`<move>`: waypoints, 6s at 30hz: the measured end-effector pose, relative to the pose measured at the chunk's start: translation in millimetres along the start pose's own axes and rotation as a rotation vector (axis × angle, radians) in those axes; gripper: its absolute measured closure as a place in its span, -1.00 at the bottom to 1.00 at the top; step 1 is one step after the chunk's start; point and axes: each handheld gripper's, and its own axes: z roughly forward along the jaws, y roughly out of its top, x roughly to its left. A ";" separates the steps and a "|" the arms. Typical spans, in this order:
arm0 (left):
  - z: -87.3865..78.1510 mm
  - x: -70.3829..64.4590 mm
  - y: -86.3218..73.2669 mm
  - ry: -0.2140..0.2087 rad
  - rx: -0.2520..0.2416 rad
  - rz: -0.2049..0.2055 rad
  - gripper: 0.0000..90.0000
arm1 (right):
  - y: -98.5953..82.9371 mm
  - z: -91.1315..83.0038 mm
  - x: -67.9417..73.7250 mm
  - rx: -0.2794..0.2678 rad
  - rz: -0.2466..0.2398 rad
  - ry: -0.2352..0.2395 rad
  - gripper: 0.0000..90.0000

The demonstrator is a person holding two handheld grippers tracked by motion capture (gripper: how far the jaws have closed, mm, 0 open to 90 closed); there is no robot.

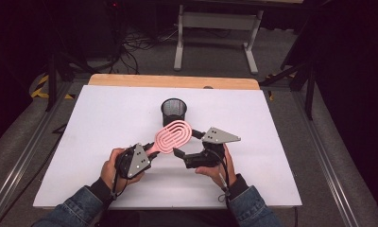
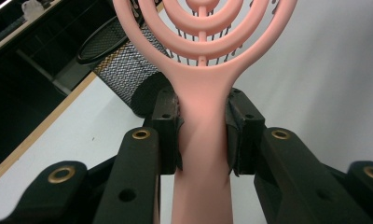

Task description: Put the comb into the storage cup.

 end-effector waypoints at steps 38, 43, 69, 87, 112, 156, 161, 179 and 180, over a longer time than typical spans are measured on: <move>11.9 -0.7 -4.6 0.050 0.017 0.028 0.56 | -0.8 10.4 18.0 -0.134 0.082 0.154 0.39; 11.8 -1.2 -4.9 0.042 -0.002 0.028 0.52 | 1.1 10.0 19.5 -0.141 0.065 0.155 0.39; 10.8 5.9 -13.1 -0.116 -0.085 -0.102 -0.58 | 15.8 -7.2 20.2 -0.176 -0.014 0.114 0.42; -20.2 36.2 -33.7 -0.174 -0.175 -0.180 -0.84 | 18.1 -17.4 15.8 -0.163 -0.038 0.064 0.42; -45.8 50.8 -69.1 -0.151 -0.152 -0.243 -0.84 | 23.3 -28.5 10.1 -0.175 -0.061 0.011 0.43; -63.2 55.1 -81.8 -0.138 -0.167 -0.287 -0.84 | 53.3 -42.2 -26.8 -0.230 -0.065 -0.142 0.43; -62.4 55.3 -82.1 -0.138 -0.167 -0.290 -0.84 | 60.2 -44.7 -32.7 -0.246 -0.058 -0.161 0.43; -61.2 55.0 -82.4 -0.141 -0.163 -0.289 -0.84 | 78.2 -39.6 -37.1 -0.259 -0.087 -0.189 0.43; -61.2 55.0 -82.5 -0.142 -0.163 -0.290 -0.84 | 78.8 -39.2 -36.8 -0.256 -0.085 -0.191 0.43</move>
